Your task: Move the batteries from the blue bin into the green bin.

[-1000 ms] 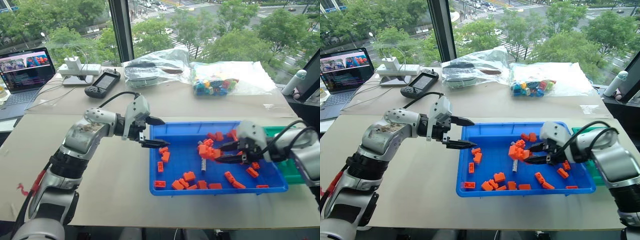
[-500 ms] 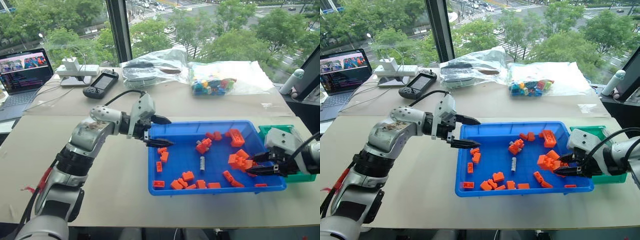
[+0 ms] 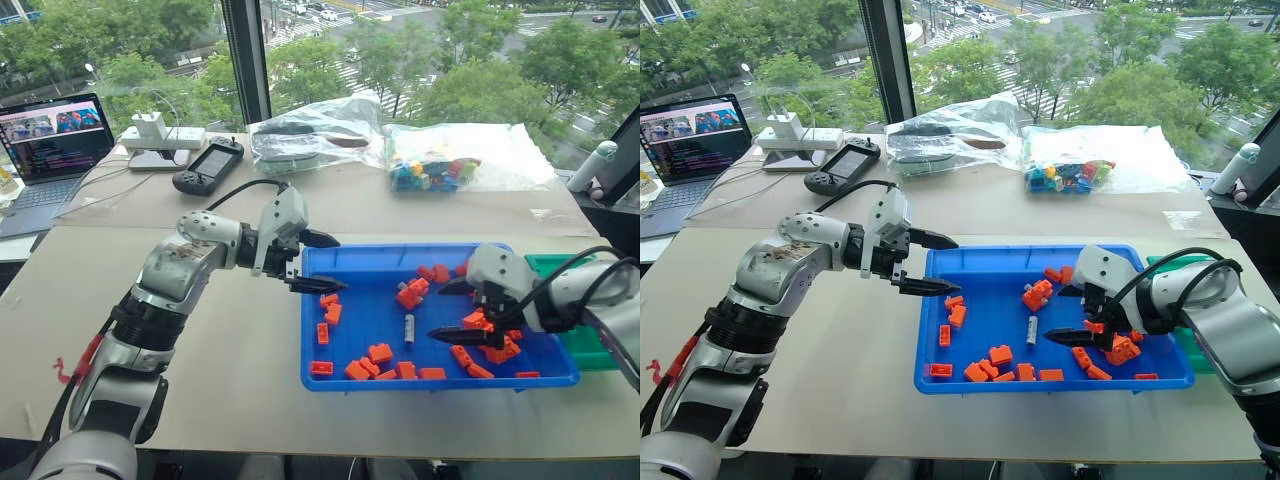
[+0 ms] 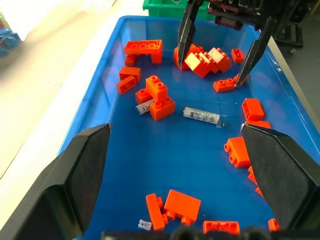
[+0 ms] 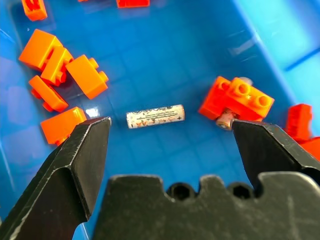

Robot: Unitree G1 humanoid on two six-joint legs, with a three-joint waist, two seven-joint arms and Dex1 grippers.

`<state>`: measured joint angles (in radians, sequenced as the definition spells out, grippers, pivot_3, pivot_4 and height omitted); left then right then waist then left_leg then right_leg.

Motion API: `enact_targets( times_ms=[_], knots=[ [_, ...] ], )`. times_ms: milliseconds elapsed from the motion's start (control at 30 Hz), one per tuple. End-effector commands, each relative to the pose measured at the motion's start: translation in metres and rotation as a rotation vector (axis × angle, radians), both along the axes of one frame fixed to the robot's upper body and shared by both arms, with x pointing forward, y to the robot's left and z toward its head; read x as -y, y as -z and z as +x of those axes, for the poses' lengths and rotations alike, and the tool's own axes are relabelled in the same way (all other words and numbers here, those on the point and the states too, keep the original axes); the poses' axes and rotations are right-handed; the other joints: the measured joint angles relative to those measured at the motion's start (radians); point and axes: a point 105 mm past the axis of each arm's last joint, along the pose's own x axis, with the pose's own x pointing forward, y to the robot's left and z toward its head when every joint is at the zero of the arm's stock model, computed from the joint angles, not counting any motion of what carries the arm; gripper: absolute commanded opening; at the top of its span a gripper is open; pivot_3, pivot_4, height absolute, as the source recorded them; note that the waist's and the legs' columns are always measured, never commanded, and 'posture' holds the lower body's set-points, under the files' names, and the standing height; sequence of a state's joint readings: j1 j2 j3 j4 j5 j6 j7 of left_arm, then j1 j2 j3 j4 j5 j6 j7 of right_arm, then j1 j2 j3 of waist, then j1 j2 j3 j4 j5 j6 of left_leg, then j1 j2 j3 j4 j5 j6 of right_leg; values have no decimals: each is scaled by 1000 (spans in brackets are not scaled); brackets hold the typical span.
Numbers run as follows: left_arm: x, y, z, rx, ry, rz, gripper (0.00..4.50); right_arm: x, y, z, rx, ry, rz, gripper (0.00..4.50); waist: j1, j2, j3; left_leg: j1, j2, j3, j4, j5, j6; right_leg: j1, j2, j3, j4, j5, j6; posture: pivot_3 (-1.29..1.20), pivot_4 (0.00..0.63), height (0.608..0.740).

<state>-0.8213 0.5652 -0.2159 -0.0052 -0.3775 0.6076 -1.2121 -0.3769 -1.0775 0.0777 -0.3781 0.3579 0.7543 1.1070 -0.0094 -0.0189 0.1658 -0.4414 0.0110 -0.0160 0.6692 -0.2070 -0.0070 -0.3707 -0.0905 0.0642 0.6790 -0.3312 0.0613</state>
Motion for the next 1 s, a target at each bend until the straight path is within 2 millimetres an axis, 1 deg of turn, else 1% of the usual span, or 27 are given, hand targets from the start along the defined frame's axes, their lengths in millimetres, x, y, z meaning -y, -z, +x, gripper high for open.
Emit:
enact_targets(
  times_ms=[33,267,400,500,633,833,933,1000],
  knots=[
    [2,-10,-2,49,4,-21,4500,-7,4,0,-6,-49,-13,4482,-3,0,0,0,0,0,0,0,0,0,0,0,0,0,0,0,150,732],
    [2,-11,0,63,-14,-22,4500,-10,25,8,-7,-90,-55,4482,-6,0,0,0,1,0,0,0,0,0,1,0,0,0,0,0,150,732],
    [1,-12,-5,54,5,-21,4500,-14,30,15,9,-100,-52,4482,-7,0,0,0,1,0,0,0,0,-1,1,0,0,0,0,0,150,732],
    [-3,-10,-4,59,-6,-4,4500,-14,35,22,23,-105,-66,4482,-7,0,0,0,1,0,0,0,0,-1,1,0,0,0,0,0,150,732],
    [-5,-11,-2,66,-15,-2,4500,-21,36,24,7,-117,-35,4482,-7,0,0,0,1,0,0,0,0,-1,1,0,0,0,0,0,150,732],
    [-6,-12,-2,72,-22,-5,4500,-26,44,20,-31,-138,-22,4482,-6,0,0,0,1,0,0,0,0,-1,1,0,0,0,0,0,150,732],
    [-6,-13,-2,70,-22,-5,4500,-28,47,16,-48,-146,-22,3741,-7,0,0,0,1,-1,0,0,0,-1,1,0,0,0,0,0,150,732],
    [-5,-13,-2,68,-21,-5,4500,-26,48,13,-56,-149,-24,3059,-6,0,0,0,1,-1,0,0,0,-1,1,0,1,0,0,0,150,732]
  ],
)
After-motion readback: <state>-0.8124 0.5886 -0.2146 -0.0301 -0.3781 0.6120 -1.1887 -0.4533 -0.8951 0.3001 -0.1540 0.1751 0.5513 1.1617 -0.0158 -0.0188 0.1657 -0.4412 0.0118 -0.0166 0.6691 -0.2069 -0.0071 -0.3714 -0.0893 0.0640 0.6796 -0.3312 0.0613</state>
